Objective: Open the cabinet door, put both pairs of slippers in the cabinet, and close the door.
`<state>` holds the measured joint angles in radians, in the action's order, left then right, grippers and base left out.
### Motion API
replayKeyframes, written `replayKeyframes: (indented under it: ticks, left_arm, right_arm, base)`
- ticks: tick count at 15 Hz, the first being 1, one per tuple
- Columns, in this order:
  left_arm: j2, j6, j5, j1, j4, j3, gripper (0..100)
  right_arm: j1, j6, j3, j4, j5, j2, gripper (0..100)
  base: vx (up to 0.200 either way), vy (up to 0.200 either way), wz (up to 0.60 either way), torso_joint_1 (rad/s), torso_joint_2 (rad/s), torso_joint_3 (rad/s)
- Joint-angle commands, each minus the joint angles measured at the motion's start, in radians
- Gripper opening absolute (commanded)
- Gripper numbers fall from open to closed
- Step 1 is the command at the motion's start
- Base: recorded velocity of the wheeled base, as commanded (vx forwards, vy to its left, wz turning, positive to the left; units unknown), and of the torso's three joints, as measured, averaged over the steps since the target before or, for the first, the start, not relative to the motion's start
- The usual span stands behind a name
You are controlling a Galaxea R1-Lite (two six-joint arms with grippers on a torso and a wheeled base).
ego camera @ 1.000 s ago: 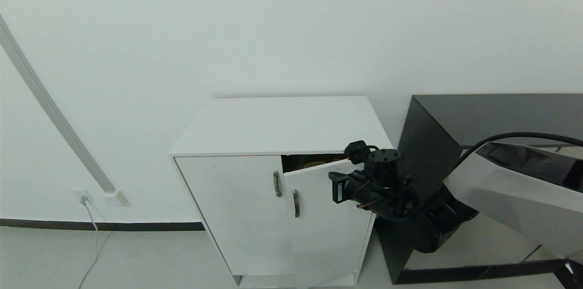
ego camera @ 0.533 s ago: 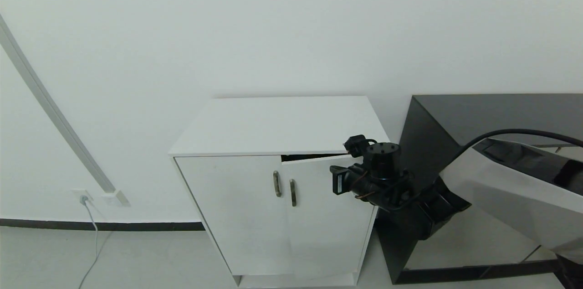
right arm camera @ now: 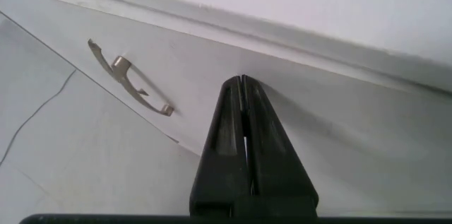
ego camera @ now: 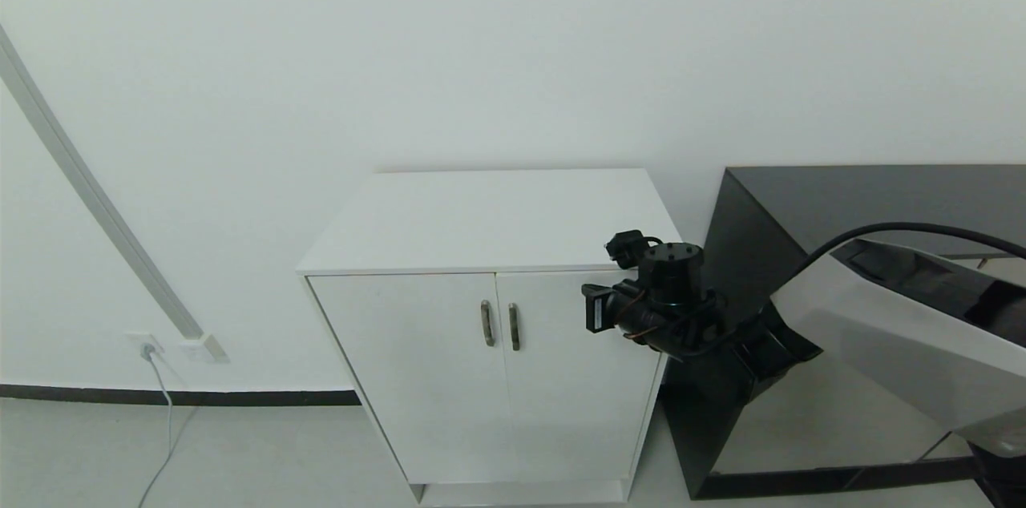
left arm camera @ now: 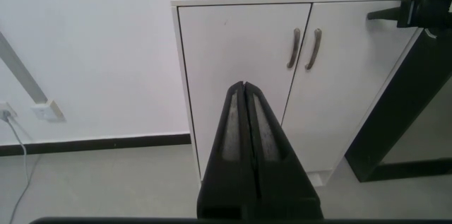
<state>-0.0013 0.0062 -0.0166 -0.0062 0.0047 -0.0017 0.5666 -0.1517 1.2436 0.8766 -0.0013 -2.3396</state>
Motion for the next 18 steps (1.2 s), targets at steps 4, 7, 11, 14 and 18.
replayKeyframes:
  ticks: [4,7,11,14,18]
  left_arm:
    - [0.001,0.000,0.000,0.000,0.000,0.000,0]
    - [0.001,0.000,0.000,0.000,0.000,0.000,0]
    - [0.001,0.000,0.000,0.000,0.000,0.000,0]
    - [0.001,0.000,0.000,0.000,0.000,0.000,0]
    - [0.001,0.000,0.000,0.000,0.000,0.000,0]
  right_arm:
    - [-0.005,0.000,0.013,-0.001,0.000,-0.004,0]
    - [-0.005,0.000,0.023,-0.002,0.000,-0.012,0]
    - [-0.005,0.001,0.016,-0.001,0.000,-0.006,0]
    - [0.010,0.001,-0.066,0.005,-0.002,0.072,0]
    - [0.019,0.001,-0.271,0.065,-0.008,0.261,0]
  base:
    - [0.000,0.000,0.00,0.000,0.00,0.000]
    - [0.000,0.000,0.00,0.000,0.00,0.000]
    - [0.000,0.000,0.00,0.000,0.00,0.000]
    - [0.000,0.000,0.00,0.000,0.00,0.000]
    - [0.000,0.000,0.00,0.000,0.00,0.000]
